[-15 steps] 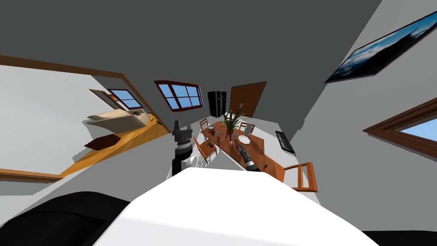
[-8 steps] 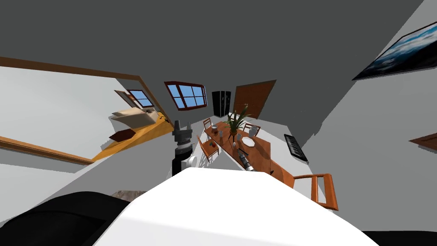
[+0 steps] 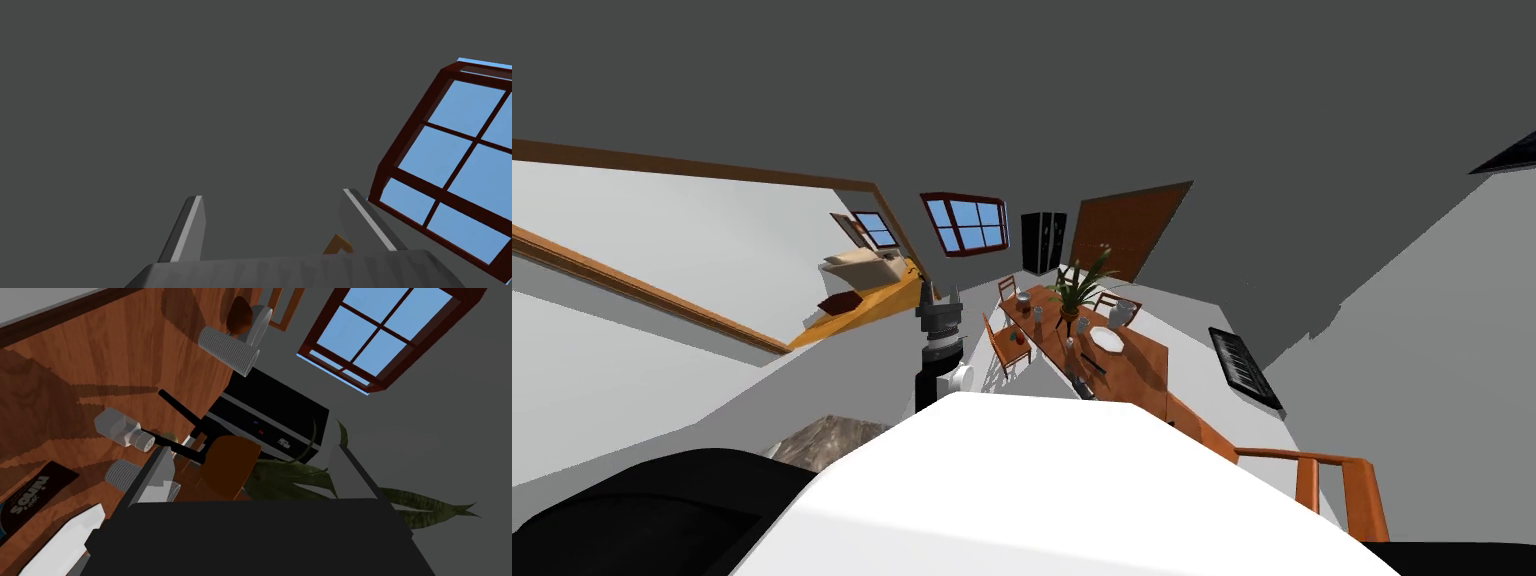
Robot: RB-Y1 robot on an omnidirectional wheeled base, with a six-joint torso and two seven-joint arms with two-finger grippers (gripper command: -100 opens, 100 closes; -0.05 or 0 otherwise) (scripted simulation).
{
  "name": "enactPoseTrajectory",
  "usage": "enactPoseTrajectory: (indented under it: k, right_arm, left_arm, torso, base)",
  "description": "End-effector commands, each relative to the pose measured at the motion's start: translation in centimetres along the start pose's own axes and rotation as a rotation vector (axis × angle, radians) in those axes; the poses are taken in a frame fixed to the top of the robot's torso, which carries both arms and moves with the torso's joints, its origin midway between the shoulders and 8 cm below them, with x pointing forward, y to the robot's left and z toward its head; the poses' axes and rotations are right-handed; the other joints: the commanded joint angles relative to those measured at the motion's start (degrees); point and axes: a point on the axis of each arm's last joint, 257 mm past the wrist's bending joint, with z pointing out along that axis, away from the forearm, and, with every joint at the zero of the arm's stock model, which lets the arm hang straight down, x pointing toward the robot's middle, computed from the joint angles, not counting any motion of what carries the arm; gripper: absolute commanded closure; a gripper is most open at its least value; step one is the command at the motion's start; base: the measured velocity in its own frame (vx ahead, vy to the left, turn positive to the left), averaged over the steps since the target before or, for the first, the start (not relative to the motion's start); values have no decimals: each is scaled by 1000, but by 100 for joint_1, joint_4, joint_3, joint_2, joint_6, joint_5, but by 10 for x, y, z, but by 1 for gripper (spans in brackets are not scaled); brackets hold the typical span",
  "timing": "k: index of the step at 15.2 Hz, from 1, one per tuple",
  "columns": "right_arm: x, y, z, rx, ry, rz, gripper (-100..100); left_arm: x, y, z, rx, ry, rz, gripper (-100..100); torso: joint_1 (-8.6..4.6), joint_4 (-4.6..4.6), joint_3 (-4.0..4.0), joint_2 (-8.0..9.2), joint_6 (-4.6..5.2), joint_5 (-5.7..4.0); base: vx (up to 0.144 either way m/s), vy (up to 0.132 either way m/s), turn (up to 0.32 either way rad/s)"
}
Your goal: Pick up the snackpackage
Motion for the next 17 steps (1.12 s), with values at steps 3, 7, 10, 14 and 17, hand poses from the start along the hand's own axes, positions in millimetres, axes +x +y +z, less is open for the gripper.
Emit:
enactPoseTrajectory:
  k: [3, 7, 10, 14, 17]
  right_arm:
    - [29, -46, -23, 99, 99, -68, -100]
    - [43, -75, -40, 159, 159, -111, -100]
    - [55, -114, -67, 243, 224, -158, -100]
    - [64, -148, -96, 319, 287, -206, -100]
    - [69, -174, -121, 377, 346, -253, -100]
  left_arm:
    - [0, 0, 0, 0, 0, 0, 0]
    - [0, 0, 0, 0, 0, 0, 0]
    - [0, 0, 0, 0, 0, 0, 0]
    - [0, 0, 0, 0, 0, 0, 0]
    - [0, 0, 0, 0, 0, 0, 0]
  torso:
    - [-2, 0, -1, 0, 5, 0]
    - [-3, 0, -2, -3, 1, 0]
    - [-4, -1, -2, -3, 3, 0]
    - [-6, -1, -3, -5, 2, 0]
    - [-6, -1, -4, -7, 2, 0]
  base:
    - [22, 9, 228]
    - [27, 4, 201]
    - [25, 0, 195]
    - [28, -2, 204]
    - [30, -5, 188]
